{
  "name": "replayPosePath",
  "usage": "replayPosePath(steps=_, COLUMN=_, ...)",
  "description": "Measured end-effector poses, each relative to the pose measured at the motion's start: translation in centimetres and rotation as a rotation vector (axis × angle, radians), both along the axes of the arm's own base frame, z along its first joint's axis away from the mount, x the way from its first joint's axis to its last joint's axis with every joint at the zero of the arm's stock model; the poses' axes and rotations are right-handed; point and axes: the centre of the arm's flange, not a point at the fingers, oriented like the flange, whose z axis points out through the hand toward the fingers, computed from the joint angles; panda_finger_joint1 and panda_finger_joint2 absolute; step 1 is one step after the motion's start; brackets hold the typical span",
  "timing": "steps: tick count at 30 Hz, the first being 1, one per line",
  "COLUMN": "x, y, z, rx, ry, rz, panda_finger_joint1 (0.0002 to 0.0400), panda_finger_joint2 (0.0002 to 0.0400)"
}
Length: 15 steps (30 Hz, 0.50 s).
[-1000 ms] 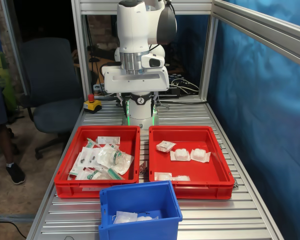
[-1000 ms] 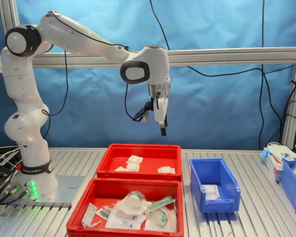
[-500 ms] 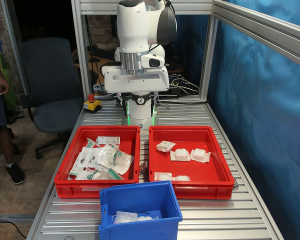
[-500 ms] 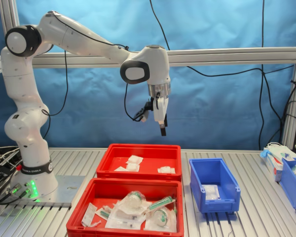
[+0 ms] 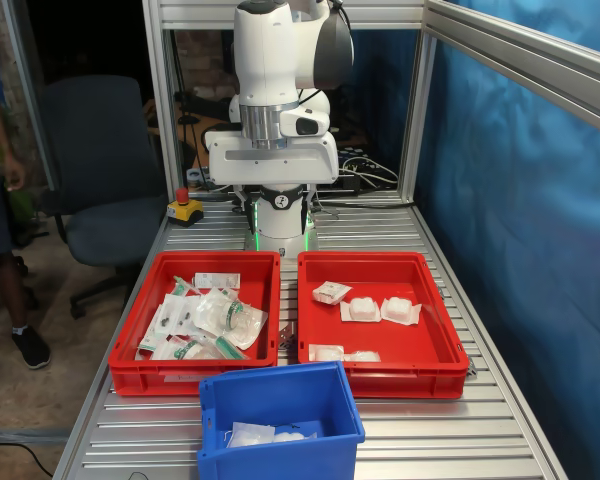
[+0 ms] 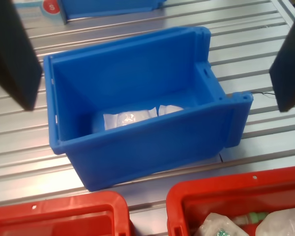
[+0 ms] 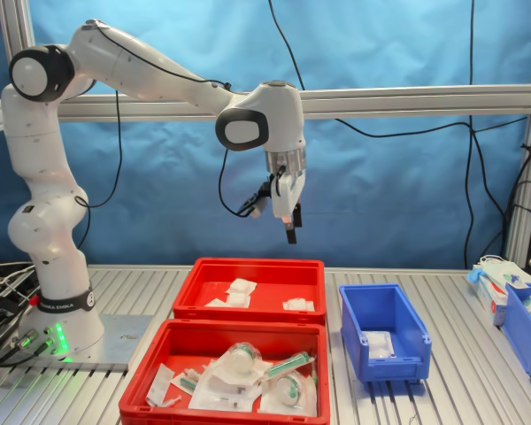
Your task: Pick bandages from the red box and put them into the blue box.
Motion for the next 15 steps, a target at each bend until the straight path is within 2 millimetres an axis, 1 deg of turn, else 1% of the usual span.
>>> replayPosePath(steps=15, x=0.00, y=0.00, z=0.00, rx=0.018, ry=0.004, rz=-0.152, panda_finger_joint1=0.0400, panda_finger_joint2=0.0400)
